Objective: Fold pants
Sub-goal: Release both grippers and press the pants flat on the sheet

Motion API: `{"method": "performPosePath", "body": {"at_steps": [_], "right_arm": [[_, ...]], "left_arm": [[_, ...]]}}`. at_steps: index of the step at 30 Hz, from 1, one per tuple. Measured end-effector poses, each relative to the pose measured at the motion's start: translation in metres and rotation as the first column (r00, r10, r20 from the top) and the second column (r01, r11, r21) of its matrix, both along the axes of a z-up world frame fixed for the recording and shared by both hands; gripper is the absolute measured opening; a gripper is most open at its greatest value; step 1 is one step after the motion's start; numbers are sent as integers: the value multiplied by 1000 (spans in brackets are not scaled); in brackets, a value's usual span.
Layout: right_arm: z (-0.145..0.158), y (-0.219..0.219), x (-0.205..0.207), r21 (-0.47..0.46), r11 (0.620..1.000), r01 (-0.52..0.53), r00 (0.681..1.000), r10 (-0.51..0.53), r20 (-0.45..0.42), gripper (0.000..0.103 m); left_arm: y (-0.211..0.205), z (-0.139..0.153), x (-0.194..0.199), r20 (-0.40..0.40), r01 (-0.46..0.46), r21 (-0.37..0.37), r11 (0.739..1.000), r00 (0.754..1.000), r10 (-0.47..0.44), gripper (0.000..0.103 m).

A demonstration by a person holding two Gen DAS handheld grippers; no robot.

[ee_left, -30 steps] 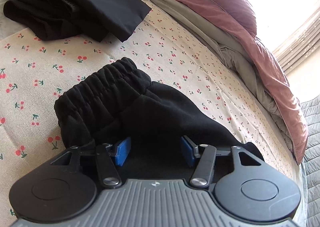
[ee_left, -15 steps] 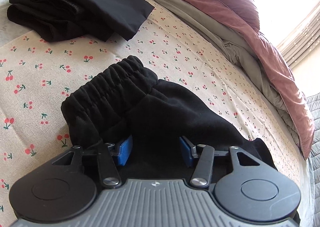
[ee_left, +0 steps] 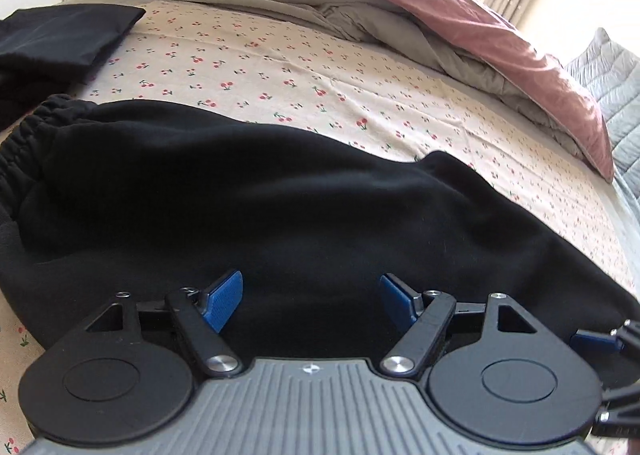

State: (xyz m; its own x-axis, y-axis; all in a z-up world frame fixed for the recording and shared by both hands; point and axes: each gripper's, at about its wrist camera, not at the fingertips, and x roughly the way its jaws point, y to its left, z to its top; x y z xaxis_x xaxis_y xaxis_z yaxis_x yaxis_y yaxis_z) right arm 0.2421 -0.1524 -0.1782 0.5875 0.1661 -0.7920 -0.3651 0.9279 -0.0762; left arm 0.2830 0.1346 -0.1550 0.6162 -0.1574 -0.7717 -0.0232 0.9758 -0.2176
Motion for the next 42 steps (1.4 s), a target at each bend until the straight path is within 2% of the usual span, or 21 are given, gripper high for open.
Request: {"method": "performPosePath", "body": {"at_steps": [2, 3, 4, 7, 9, 10, 11, 12, 13, 16, 18, 20, 22, 23, 25, 27, 29, 34, 38, 39, 42], "right_arm": [[-16, -38, 6, -59, 996, 70, 997, -71, -8, 63], [-19, -63, 6, 1, 995, 100, 995, -100, -3, 67], [-19, -84, 6, 51, 992, 118, 993, -117, -21, 66], [-7, -120, 7, -6, 985, 171, 985, -171, 25, 63], [-8, -146, 12, -60, 959, 277, 961, -274, 46, 63], [-11, -161, 15, -77, 937, 340, 940, -336, 54, 69], [-12, -175, 17, -60, 921, 385, 923, -382, 54, 77], [-13, -186, 19, -53, 904, 424, 905, -422, 55, 93], [-13, -193, 19, -51, 893, 446, 894, -443, 59, 98], [-3, -198, 16, -72, 864, 498, 864, -488, 124, 98], [10, -195, 8, -65, 843, 534, 839, -519, 167, 96], [24, -195, -6, 58, 875, 482, 865, -485, 132, 96], [27, -190, -12, 129, 899, 418, 902, -427, 55, 96], [26, -185, -14, 116, 907, 405, 911, -411, 36, 96], [14, -179, -14, 52, 915, 399, 917, -400, 1, 96], [-6, -192, -6, -31, 895, 444, 895, -445, -38, 96], [-16, -209, -3, 18, 900, 435, 900, -435, -31, 101], [-17, -213, 0, -16, 889, 458, 889, -457, 43, 101], [0, -212, 2, -31, 798, 602, 795, -596, 111, 100], [6, -208, 0, 2, 806, 591, 800, -587, 120, 100], [11, -179, -2, 19, 888, 459, 884, -459, 92, 100]], "left_arm": [[-10, -7, 2, -35, 37, 90, 995, 999, -34, 87], [-14, -10, 2, -44, 51, 127, 991, 998, -46, 87], [-15, -12, 3, -44, 53, 151, 987, 998, -47, 88], [-16, -14, 3, -37, 57, 174, 983, 998, -52, 90], [-18, -14, 3, -32, 60, 187, 981, 998, -55, 91], [-18, -14, 3, -32, 60, 193, 979, 998, -55, 91], [-22, -13, -1, -33, 57, 198, 978, 998, -51, 92], [-23, -13, 0, -39, 56, 202, 978, 998, -49, 93], [-24, -13, 1, -49, 59, 202, 978, 998, -50, 94], [-21, -9, 2, -68, 55, 180, 982, 997, -44, 95], [-19, -3, -4, -32, 30, 120, 992, 999, -27, 94], [-28, 7, -11, 51, 90, 69, 994, 994, -94, 92], [-50, 14, -21, 122, 168, 156, 973, 974, -188, 92], [-61, 12, -24, 129, 204, 198, 959, 964, -232, 92], [-77, 2, -24, 71, 275, 204, 940, 953, -294, 92], [-85, -15, -17, -35, 306, 186, 934, 952, -305, 93], [-94, -19, -22, -28, 323, 253, 912, 945, -327, 96], [-80, -17, -20, -48, 320, 215, 923, 947, -318, 96], [-73, -15, -27, -9, 311, 221, 924, 948, -317, 93], [-70, -12, -28, 6, 292, 238, 927, 953, -302, 93], [-57, -4, -24, 55, 203, 292, 935, 972, -228, 93]]}}
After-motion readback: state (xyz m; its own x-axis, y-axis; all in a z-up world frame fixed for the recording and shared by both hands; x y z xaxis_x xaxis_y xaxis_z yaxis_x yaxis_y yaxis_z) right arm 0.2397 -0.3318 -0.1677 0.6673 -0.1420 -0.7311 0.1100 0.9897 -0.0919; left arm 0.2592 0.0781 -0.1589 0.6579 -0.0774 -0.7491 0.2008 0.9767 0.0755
